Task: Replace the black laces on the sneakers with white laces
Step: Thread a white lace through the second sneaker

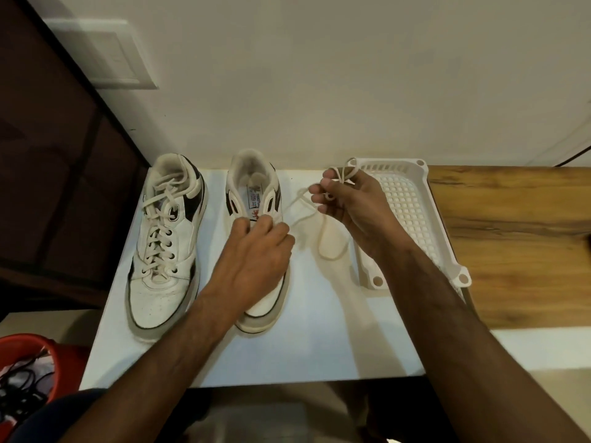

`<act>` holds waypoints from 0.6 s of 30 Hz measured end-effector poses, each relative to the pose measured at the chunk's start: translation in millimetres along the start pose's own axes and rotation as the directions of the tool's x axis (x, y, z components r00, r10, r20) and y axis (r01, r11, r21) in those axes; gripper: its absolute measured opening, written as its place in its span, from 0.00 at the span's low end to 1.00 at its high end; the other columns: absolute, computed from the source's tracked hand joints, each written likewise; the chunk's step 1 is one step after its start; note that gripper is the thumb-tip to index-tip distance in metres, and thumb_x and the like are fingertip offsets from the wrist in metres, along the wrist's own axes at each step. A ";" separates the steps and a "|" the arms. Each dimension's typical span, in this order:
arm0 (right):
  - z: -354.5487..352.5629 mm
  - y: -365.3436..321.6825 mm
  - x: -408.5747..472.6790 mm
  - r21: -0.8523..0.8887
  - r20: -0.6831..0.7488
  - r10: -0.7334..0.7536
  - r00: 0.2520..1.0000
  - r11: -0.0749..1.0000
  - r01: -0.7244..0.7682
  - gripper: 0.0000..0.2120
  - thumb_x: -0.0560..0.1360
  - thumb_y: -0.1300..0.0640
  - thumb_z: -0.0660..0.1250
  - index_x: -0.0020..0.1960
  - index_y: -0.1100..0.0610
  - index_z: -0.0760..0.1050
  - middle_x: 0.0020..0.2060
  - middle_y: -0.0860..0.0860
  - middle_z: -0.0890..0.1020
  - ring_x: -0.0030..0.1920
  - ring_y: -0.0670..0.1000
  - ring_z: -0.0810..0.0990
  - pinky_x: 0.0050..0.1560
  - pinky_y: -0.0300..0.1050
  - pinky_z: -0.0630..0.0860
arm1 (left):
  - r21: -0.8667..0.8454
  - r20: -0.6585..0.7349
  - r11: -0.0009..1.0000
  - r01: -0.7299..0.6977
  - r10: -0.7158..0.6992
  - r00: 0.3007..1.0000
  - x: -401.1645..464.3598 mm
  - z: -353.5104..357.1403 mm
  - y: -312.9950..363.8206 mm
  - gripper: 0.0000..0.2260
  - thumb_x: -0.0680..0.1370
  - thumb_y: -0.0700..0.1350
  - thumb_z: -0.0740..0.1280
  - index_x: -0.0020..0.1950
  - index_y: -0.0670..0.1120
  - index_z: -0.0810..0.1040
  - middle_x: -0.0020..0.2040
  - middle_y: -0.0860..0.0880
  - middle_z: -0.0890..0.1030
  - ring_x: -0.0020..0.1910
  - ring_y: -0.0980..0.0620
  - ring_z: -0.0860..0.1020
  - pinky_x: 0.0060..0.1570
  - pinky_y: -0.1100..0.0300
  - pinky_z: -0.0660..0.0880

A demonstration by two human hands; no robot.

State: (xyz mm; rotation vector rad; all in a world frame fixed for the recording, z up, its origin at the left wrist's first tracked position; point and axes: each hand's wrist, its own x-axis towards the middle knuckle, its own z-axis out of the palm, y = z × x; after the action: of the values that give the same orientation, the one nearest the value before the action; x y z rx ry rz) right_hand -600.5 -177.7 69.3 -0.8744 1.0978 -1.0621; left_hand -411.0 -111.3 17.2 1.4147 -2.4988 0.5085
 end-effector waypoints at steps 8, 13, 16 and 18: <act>0.4 8.9 5.2 0.228 -0.001 0.009 1.000 0.974 -0.009 0.09 0.79 0.73 0.65 0.51 0.60 0.76 0.48 0.61 0.84 0.47 0.53 0.86 0.52 0.44 0.83 | 0.099 0.098 0.991 0.085 -0.095 0.991 4.6 -9.5 20.0 0.12 0.67 0.30 0.66 0.44 0.45 0.79 0.38 0.47 0.75 0.39 0.44 0.74 0.42 0.49 0.58; 2.3 15.5 7.3 0.243 -0.030 0.040 0.999 0.969 -0.032 0.11 0.78 0.74 0.64 0.52 0.60 0.76 0.51 0.62 0.84 0.48 0.54 0.86 0.54 0.45 0.83 | 0.036 0.162 0.995 0.097 -0.102 0.982 1.7 -6.3 18.4 0.07 0.68 0.38 0.76 0.39 0.45 0.78 0.36 0.47 0.76 0.38 0.44 0.75 0.43 0.49 0.59; 1.1 17.7 8.8 0.246 -0.036 0.051 0.998 0.969 -0.041 0.12 0.78 0.75 0.63 0.52 0.60 0.76 0.52 0.63 0.84 0.48 0.54 0.86 0.54 0.45 0.83 | -0.030 0.207 0.994 0.105 -0.097 0.974 1.4 -6.8 14.9 0.14 0.66 0.48 0.81 0.36 0.46 0.77 0.32 0.48 0.77 0.35 0.45 0.76 0.44 0.50 0.60; 0.3 18.1 9.8 0.242 -0.035 0.050 0.998 0.970 -0.040 0.12 0.78 0.76 0.63 0.53 0.60 0.75 0.53 0.64 0.83 0.49 0.54 0.86 0.54 0.45 0.83 | -0.090 0.224 0.992 0.089 -0.067 0.972 0.7 -8.8 13.9 0.15 0.65 0.51 0.81 0.34 0.47 0.77 0.31 0.50 0.76 0.33 0.46 0.76 0.44 0.50 0.60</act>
State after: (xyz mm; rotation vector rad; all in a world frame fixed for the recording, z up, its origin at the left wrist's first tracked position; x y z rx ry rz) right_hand -595.2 -182.2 49.9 -0.6342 0.9926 -1.1524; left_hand -423.1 -101.8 23.0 1.6016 -2.5817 0.2181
